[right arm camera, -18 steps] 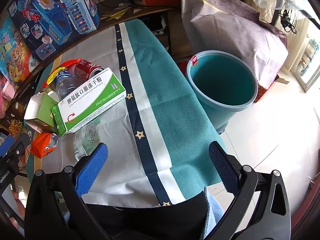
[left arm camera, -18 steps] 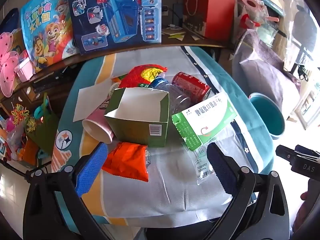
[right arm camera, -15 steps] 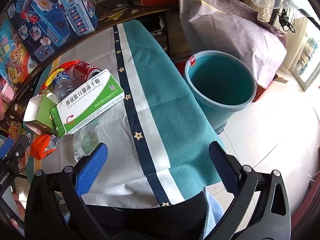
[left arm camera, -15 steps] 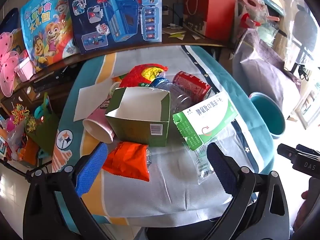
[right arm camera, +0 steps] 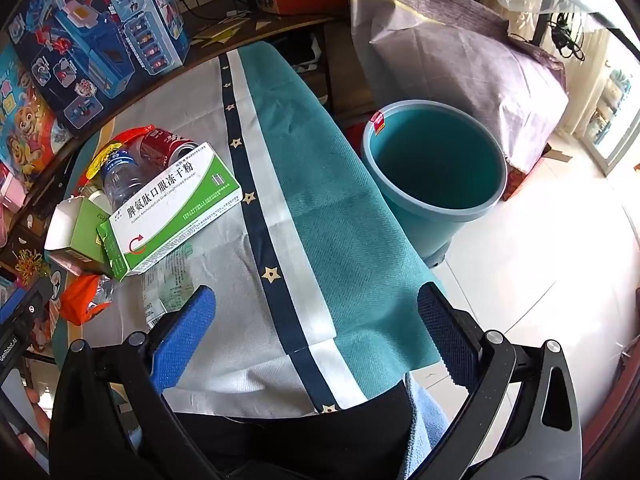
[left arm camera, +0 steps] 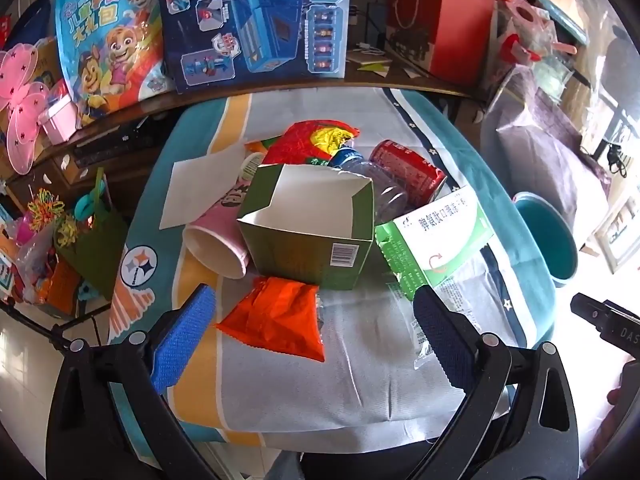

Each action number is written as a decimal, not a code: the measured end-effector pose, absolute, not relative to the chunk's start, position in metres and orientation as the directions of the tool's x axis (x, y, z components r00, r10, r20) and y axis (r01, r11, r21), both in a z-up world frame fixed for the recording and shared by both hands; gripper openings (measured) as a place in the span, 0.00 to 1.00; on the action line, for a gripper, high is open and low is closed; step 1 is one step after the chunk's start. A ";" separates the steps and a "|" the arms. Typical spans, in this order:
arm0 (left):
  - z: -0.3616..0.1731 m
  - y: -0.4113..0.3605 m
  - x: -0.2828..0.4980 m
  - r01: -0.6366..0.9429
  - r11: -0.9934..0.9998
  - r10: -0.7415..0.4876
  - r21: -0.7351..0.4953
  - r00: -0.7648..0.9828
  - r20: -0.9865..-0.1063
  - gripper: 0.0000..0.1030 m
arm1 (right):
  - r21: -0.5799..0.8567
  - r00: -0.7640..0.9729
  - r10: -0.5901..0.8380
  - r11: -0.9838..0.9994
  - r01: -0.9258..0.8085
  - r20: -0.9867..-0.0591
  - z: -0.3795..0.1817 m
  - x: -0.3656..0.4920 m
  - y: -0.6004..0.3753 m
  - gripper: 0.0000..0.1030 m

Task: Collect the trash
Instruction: 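Move the left tool toward the green paper box on the table, then grasp the green paper box with the left tool and lift it, then grasp the green-and-white medicine box with the right tool while the left tool holds the paper box, then carry both boxes over the teal bin and open both tools to drop them, then return both tools to the table toward the orange bag and clear wrapper, then grasp the orange snack bag with the left tool while the right tool grasps the clear wrapper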

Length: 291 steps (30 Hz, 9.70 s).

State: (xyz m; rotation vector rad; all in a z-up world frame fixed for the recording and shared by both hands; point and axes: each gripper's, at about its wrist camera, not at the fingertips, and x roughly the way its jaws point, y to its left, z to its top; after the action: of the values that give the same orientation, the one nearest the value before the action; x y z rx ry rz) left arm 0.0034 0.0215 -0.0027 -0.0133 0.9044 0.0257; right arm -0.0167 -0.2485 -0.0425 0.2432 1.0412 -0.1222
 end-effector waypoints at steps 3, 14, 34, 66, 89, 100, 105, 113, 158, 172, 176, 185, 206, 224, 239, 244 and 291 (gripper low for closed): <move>-0.002 0.020 0.003 -0.024 1.000 0.017 0.002 0.621 -0.784 0.96 | 0.141 0.498 0.017 0.967 0.213 -0.867 -0.044 -0.016 -0.248 0.94; -0.006 0.015 0.003 -0.009 1.000 0.024 0.023 0.614 -0.789 0.96 | 0.133 0.485 0.012 0.967 0.216 -0.875 -0.049 -0.016 -0.247 0.94; -0.021 0.031 0.011 0.003 1.000 -0.001 0.001 0.597 -0.802 0.96 | 0.108 0.436 0.014 0.976 0.192 -0.900 -0.061 -0.002 -0.237 0.94; -0.045 0.060 0.078 0.199 0.980 -0.112 -0.023 0.450 -0.886 0.28 | 0.188 0.326 0.161 0.981 0.054 -0.932 -0.082 0.069 -0.177 0.94; -0.079 0.039 0.074 0.235 0.971 -0.124 -0.034 0.378 -0.917 0.24 | 0.196 0.243 0.149 0.963 0.185 -0.958 -0.095 0.144 -0.159 0.94; -0.083 0.031 0.078 0.240 0.970 -0.122 -0.033 0.367 -0.922 0.29 | 0.205 0.284 0.172 0.974 0.093 -0.943 -0.100 0.122 -0.188 0.79; -0.079 0.029 0.076 0.238 0.971 -0.118 -0.024 0.390 -0.913 0.14 | 0.192 0.307 0.153 0.976 0.100 -0.939 -0.090 0.114 -0.212 0.69; -0.057 0.030 0.069 0.225 0.973 -0.139 -0.042 0.434 -0.890 0.04 | 0.208 0.318 0.174 0.975 0.075 -0.932 -0.091 0.113 -0.214 0.53; 0.010 -0.172 0.146 0.498 0.865 -0.315 -0.060 0.447 -0.837 0.04 | 0.455 0.579 0.172 0.801 0.390 -0.797 -0.055 0.081 -0.448 0.68; -0.045 -0.342 0.192 0.660 0.750 -0.304 -0.044 0.285 -0.909 0.07 | 0.482 0.546 0.176 0.727 0.489 -0.819 -0.088 0.088 -0.547 0.68; -0.063 -0.362 0.197 0.655 0.754 -0.282 -0.045 0.261 -0.923 0.39 | 0.453 0.523 0.166 0.746 0.489 -0.836 -0.088 0.094 -0.557 0.68; -0.061 -0.362 0.198 0.616 0.784 -0.308 -0.076 0.279 -0.910 0.70 | 0.436 0.495 0.185 0.775 0.457 -0.849 -0.090 0.112 -0.554 0.68; -0.039 -0.279 0.178 0.536 0.836 -0.332 -0.115 0.328 -0.885 0.90 | 0.398 0.415 0.192 0.772 0.495 -0.889 -0.116 0.126 -0.510 0.78; -0.022 -0.186 0.126 0.482 0.865 -0.350 -0.136 0.387 -0.853 0.95 | 0.367 0.425 0.168 0.817 0.445 -0.889 -0.084 0.094 -0.435 0.91; -0.017 -0.038 0.059 0.327 0.940 -0.254 -0.100 0.470 -0.845 0.96 | 0.322 0.391 0.242 0.934 0.154 -0.888 -0.064 0.073 -0.282 0.91; -0.035 0.026 0.041 0.207 0.973 -0.191 -0.103 0.469 -0.862 0.96 | 0.328 0.338 0.280 0.941 0.090 -0.899 -0.069 0.071 -0.234 0.91; -0.107 0.082 0.024 0.031 0.998 -0.062 -0.054 0.438 -0.897 0.71 | 0.378 0.239 0.367 0.926 0.000 -0.899 -0.120 0.086 -0.167 0.59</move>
State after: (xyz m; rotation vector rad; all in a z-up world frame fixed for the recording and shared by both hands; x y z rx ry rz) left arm 0.0242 0.0817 -0.1069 -0.0313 1.1155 -0.0580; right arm 0.0856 -0.1671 -0.1204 0.3284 1.3120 0.2576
